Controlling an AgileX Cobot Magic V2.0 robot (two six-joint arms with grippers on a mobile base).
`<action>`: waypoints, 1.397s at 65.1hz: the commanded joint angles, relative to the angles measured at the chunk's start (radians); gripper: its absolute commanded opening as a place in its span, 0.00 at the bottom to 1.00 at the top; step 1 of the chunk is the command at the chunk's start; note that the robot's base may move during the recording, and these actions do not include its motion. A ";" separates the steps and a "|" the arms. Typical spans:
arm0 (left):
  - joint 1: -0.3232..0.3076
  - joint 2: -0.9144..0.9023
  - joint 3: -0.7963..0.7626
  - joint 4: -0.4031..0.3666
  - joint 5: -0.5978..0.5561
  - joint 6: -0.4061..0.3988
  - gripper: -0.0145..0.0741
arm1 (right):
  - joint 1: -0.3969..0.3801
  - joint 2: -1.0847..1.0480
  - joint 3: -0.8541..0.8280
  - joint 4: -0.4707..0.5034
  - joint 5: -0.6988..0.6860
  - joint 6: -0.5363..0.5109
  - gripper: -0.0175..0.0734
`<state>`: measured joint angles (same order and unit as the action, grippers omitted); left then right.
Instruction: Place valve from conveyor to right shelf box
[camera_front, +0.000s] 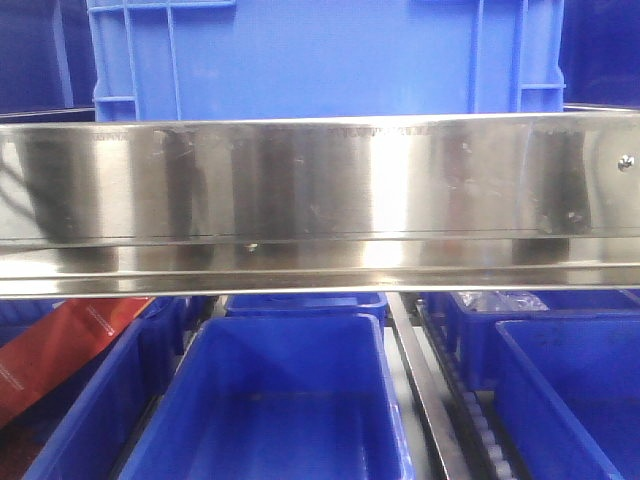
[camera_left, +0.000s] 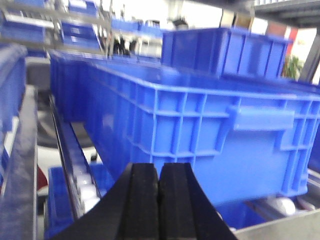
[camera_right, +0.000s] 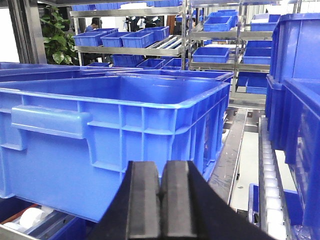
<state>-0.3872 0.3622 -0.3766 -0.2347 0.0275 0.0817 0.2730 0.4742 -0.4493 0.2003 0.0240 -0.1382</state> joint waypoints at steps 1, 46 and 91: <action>0.006 -0.024 0.002 -0.005 -0.019 -0.003 0.04 | 0.000 -0.007 0.002 -0.007 -0.024 -0.005 0.01; 0.006 -0.031 0.002 -0.005 -0.027 -0.003 0.04 | -0.201 -0.094 0.162 -0.010 -0.079 -0.005 0.01; 0.006 -0.031 0.002 -0.005 -0.027 -0.003 0.04 | -0.369 -0.474 0.449 -0.051 -0.049 -0.005 0.01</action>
<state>-0.3851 0.3362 -0.3766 -0.2365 0.0172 0.0817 -0.0918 0.0076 -0.0023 0.1565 -0.0500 -0.1382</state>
